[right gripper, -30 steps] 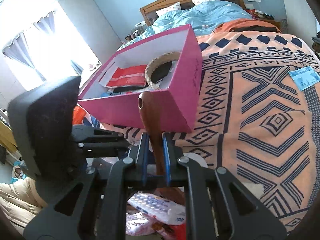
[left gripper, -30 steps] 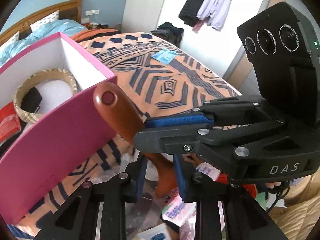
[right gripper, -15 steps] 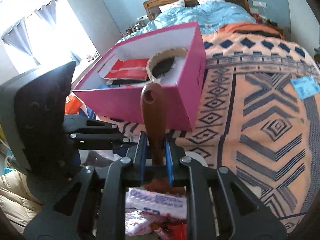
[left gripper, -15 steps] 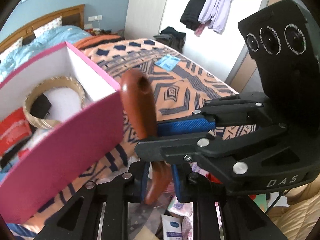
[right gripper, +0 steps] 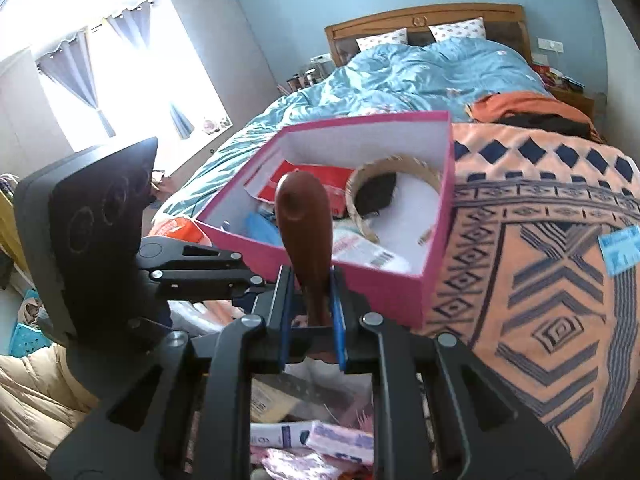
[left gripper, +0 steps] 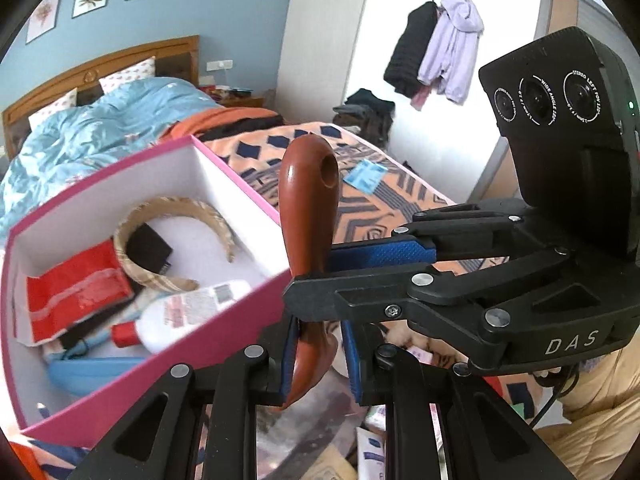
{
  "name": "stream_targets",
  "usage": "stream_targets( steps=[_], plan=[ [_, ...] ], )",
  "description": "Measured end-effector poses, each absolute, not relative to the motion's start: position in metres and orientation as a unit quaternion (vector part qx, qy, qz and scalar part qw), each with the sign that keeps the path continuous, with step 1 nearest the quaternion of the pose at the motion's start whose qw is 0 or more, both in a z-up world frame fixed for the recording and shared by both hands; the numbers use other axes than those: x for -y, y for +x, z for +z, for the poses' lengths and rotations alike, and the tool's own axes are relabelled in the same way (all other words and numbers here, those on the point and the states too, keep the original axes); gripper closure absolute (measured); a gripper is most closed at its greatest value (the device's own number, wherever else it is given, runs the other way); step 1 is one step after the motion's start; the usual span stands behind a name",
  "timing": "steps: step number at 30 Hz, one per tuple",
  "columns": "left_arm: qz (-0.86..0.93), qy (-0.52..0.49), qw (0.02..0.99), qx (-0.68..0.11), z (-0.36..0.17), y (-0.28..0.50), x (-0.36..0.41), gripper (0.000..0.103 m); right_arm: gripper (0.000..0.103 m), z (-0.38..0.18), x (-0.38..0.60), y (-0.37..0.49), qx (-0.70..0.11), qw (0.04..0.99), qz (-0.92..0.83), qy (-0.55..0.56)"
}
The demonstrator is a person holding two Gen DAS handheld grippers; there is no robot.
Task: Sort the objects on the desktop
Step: 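Lift the back scratcher with the right gripper and carry it over the box, then lower the back scratcher into the pink box and open the right gripper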
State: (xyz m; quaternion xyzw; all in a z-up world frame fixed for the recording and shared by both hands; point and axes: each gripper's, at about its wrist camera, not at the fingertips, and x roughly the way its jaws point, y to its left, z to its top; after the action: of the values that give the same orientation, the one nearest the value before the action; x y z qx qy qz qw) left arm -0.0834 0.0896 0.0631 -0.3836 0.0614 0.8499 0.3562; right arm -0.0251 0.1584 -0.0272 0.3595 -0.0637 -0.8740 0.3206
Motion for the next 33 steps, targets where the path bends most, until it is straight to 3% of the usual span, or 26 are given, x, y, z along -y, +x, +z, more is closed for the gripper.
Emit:
stream_targets(
  steps=[33],
  plan=[
    [0.869, -0.388, 0.305, -0.038, 0.092, -0.154, -0.09, 0.083, 0.084, 0.009, -0.155, -0.1, 0.098, 0.334, -0.874, 0.34]
  ],
)
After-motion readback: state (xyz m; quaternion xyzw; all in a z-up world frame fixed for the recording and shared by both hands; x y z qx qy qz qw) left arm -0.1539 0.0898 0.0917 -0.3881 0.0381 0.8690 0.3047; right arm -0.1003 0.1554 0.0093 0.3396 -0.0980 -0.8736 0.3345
